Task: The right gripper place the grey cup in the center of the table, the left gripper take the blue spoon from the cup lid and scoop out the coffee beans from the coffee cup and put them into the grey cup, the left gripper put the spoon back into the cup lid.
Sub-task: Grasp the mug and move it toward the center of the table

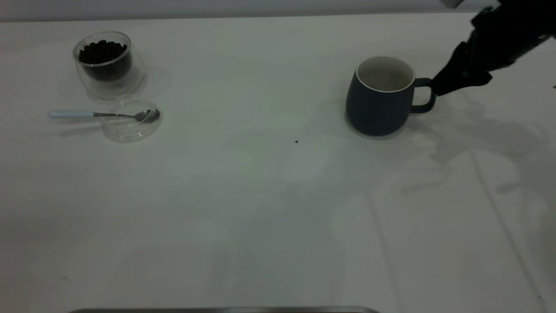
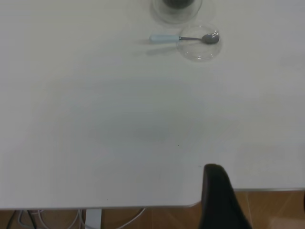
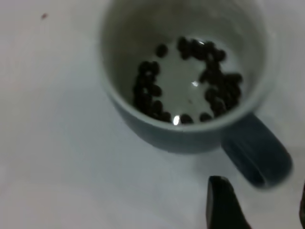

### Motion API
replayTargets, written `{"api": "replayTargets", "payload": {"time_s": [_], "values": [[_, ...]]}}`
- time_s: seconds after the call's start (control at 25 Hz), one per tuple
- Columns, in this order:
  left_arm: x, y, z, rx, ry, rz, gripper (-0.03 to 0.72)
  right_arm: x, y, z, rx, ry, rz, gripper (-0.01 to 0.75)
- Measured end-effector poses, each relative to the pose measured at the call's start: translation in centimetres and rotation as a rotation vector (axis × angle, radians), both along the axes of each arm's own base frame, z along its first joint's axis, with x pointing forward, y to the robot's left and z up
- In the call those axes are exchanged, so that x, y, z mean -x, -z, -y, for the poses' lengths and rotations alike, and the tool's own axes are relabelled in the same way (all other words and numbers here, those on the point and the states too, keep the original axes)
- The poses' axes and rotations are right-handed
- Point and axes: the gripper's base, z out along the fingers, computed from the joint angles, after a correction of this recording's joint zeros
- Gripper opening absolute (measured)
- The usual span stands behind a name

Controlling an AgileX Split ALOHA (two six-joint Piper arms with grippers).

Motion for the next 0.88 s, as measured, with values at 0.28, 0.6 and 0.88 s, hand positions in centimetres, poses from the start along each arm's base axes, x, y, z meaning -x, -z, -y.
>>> {"api": "replayTargets", "payload": {"time_s": [0.28, 0.6, 0.88], "values": [[0.0, 0.0, 0.0, 0.000, 0.000, 0.000, 0.486, -0.6, 0.1, -1.3, 0.172, -0.166, 0.162, 0.358], [0.0, 0.0, 0.0, 0.000, 0.000, 0.000, 0.486, -0.9, 0.3, -0.9, 0.228, -0.162, 0.194, 0.358], [0.0, 0.0, 0.0, -0.002, 0.002, 0.000, 0.486, -0.3, 3.2, -1.2, 0.224, -0.195, 0.128, 0.358]]}}
